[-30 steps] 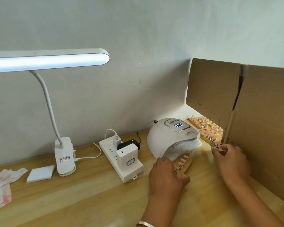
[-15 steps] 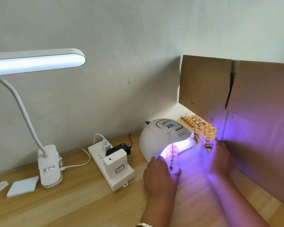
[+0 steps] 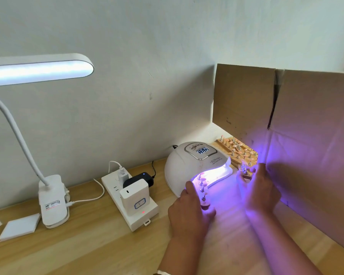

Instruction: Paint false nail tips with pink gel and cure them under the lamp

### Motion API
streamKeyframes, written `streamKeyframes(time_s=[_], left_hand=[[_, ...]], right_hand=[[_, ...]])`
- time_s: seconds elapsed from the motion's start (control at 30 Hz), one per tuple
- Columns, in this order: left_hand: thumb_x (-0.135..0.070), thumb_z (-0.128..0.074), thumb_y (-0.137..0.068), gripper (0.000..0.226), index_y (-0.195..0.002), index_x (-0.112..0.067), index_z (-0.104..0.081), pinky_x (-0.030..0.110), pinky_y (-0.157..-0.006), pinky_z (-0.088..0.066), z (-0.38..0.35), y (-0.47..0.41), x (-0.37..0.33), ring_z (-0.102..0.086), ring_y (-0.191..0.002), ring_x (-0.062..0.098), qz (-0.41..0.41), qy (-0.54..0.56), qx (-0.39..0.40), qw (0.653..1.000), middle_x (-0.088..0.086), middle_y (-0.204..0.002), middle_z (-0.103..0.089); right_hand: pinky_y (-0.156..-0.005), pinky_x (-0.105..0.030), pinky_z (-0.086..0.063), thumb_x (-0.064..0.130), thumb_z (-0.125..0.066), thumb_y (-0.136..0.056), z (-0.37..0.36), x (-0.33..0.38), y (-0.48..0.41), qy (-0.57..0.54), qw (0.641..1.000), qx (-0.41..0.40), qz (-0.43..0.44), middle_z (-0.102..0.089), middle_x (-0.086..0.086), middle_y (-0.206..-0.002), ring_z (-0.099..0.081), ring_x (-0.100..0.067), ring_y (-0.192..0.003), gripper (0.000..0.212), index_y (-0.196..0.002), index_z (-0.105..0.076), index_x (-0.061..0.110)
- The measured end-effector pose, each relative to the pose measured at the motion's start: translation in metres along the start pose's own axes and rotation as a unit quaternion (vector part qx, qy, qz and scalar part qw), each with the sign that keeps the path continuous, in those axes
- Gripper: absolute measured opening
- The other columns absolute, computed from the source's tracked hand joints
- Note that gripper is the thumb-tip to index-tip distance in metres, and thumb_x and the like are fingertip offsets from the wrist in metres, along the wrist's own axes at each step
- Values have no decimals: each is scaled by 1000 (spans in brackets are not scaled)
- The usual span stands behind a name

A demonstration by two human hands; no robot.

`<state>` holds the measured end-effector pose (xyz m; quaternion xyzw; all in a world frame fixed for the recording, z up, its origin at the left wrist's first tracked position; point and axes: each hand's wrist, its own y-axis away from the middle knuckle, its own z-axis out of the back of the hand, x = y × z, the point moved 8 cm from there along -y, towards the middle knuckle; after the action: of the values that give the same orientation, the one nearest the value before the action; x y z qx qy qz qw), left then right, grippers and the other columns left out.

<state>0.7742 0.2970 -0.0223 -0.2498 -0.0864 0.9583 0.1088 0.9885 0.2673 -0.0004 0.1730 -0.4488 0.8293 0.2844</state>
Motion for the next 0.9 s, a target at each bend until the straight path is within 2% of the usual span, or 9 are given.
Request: streamKeyframes(time_s=[0.1,0.17,0.27,0.4,0.6,0.67,0.73,0.83,0.9], left_hand=[[-41,-55,-87,44,-125,-22,-40,30,-64,-36,6,0,-3,-66,-96,23,-39,-8,-31,999,-5,-109,-66],[-44,-66,-87,37,-112,-19,-56,27,-56,-43,20,1,-7,-70,-77,20,-64,-28,-98,993,-3,-89,-72],[-37,-98,-46,41,-60,-15,-66,16,-32,-32,29,-1,-14,-55,-32,17,-97,-68,-132,984,1,-41,-57],[-24,-100,-23,46,-46,-14,-62,14,-28,-28,29,-9,-11,-50,-26,15,-85,-88,-120,985,1,-34,-50],[-31,-96,-42,36,-59,-16,-68,17,-34,-32,20,-7,-8,-57,-35,16,-91,-94,-87,988,0,-43,-58],[-36,-89,-59,30,-76,-17,-72,20,-41,-35,20,-6,-5,-64,-47,16,-79,-90,-70,990,1,-55,-65],[-37,-88,-60,29,-75,-19,-72,21,-41,-37,24,-4,-4,-64,-49,17,-83,-77,-72,991,0,-56,-66],[-38,-60,-91,25,-105,-17,-65,27,-64,-35,17,-1,-4,-68,-88,25,-105,-37,-36,993,4,-94,-72],[-37,-53,-95,28,-110,-16,-63,29,-70,-33,10,1,-2,-66,-98,28,-102,-21,4,995,5,-105,-70]], right_hand=[[-51,-35,-41,12,-84,-79,-2,11,0,8,999,16,46,-66,-20,-75,-67,-41,-65,29,-86,-58,1],[-49,-37,-44,10,-85,-78,-4,16,1,16,997,27,72,-66,-20,-73,-67,-40,-62,29,-85,-58,1],[-51,-36,-41,14,-81,-84,-12,17,0,57,993,65,76,-67,-19,-76,-67,-40,-66,27,-91,-58,2],[-59,-38,-35,30,-67,-94,-28,4,-3,96,986,138,23,-69,-19,-94,-66,-40,-90,33,-106,-49,6],[-70,-41,-49,27,-58,-101,-46,-3,-17,171,966,194,-16,-66,-19,-115,-67,-38,-103,47,-129,-32,-1],[-76,-41,-52,22,-51,-105,-54,-3,-26,176,961,213,-27,-64,-18,-120,-66,-37,-107,40,-131,-32,-1],[-83,-42,-50,21,-42,-108,-57,-2,-33,139,964,216,-63,-63,-21,-123,-64,-40,-111,36,-135,-35,-1],[-84,-41,-52,14,-47,-105,-57,-5,-41,135,969,190,-87,-65,-20,-121,-67,-37,-109,34,-132,-35,-3],[-88,-40,-52,5,-43,-102,-53,-4,-39,140,963,206,-99,-64,-19,-124,-67,-35,-111,37,-136,-32,-4]])
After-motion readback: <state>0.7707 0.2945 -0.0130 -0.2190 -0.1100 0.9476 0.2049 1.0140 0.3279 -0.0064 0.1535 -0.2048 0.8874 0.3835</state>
